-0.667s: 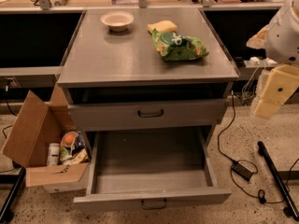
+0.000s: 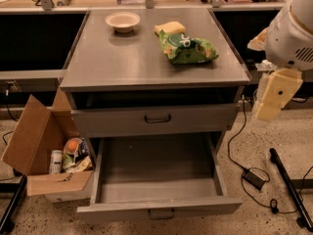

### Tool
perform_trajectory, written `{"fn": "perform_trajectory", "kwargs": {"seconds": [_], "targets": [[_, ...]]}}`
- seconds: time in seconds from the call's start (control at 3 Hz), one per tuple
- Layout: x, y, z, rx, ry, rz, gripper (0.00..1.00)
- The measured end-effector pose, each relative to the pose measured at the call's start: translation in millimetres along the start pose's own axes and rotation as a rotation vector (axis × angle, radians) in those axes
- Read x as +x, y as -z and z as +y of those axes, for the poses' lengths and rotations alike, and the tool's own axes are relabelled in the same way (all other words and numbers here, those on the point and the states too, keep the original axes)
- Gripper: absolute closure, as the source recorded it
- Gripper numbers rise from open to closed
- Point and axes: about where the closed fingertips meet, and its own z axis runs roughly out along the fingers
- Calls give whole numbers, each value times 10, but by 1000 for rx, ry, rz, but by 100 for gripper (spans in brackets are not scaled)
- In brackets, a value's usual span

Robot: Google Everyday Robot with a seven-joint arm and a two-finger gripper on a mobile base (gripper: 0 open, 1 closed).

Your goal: Place green rice chip bag into middle drawer

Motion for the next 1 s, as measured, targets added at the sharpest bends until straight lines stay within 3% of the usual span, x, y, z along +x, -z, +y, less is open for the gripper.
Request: {"fn": "perform_trajectory", "kwargs": {"seconds": [0.33,0.67,1.0], "targets": [[-212,-262,-371,32,59,-62,0],[-460,-673,-979,82,83,-170,0],[-542,-1033,-1457,106,22,-242,0]]}}
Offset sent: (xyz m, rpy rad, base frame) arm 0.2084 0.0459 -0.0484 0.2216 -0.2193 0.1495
